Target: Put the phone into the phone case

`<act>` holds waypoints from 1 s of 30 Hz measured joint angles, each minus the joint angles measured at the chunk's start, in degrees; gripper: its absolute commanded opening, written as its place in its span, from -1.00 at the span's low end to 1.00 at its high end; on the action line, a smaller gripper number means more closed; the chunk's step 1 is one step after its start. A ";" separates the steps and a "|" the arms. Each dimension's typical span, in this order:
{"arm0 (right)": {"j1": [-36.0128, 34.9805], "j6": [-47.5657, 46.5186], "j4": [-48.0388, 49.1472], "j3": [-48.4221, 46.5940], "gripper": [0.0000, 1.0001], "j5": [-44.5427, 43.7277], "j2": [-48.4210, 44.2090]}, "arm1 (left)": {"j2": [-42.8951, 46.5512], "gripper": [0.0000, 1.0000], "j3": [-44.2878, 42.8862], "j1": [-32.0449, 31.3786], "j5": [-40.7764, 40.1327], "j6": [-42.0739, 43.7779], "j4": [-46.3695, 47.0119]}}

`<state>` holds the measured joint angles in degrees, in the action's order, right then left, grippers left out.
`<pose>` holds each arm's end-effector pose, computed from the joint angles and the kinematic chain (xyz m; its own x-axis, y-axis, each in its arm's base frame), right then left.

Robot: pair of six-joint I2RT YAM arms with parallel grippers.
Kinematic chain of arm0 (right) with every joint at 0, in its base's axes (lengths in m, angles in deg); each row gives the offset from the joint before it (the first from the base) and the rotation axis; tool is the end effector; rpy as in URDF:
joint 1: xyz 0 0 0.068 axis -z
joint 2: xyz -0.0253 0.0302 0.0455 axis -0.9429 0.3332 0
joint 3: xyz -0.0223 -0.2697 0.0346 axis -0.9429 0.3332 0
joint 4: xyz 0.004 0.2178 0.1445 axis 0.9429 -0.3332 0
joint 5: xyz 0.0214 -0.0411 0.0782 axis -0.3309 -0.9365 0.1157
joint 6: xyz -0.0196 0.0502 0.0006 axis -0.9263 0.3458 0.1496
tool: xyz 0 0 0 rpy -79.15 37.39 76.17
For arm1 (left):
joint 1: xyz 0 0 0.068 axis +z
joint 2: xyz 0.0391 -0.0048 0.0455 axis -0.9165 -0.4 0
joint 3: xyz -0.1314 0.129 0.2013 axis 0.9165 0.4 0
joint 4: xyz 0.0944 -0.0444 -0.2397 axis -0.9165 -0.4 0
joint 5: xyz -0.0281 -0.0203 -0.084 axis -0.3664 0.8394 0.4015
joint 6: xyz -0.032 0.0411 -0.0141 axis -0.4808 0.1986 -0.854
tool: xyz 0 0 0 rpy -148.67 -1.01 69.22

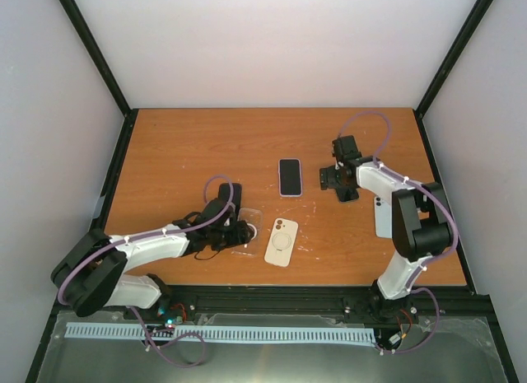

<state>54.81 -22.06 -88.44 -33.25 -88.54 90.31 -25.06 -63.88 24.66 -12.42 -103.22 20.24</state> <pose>0.3292 0.0881 0.1835 -0.8740 -0.0829 -0.4789 -0.0751 0.9965 -0.0354 0.1643 -0.1540 0.1416 -0.9423 -0.2394 -0.2338 -0.0772 0.8354 -0.5442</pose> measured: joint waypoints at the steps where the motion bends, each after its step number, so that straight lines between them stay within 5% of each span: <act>1: 0.87 -0.68 -0.42 -1.07 0.94 -0.46 1.53 | -0.20 0.43 0.15 -0.02 1.20 0.02 0.63; 15: 5.49 -5.92 -1.16 -7.28 0.97 2.58 12.11 | -2.49 0.66 -0.74 -1.49 8.55 -0.33 3.87; 30: 5.84 -6.75 -0.94 -9.33 0.49 5.33 14.08 | 8.07 0.71 -0.66 2.08 5.99 -0.96 -0.39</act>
<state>60.65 -28.82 -89.38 -42.58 -83.21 104.39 -17.00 -64.54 26.74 -6.43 -104.18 19.84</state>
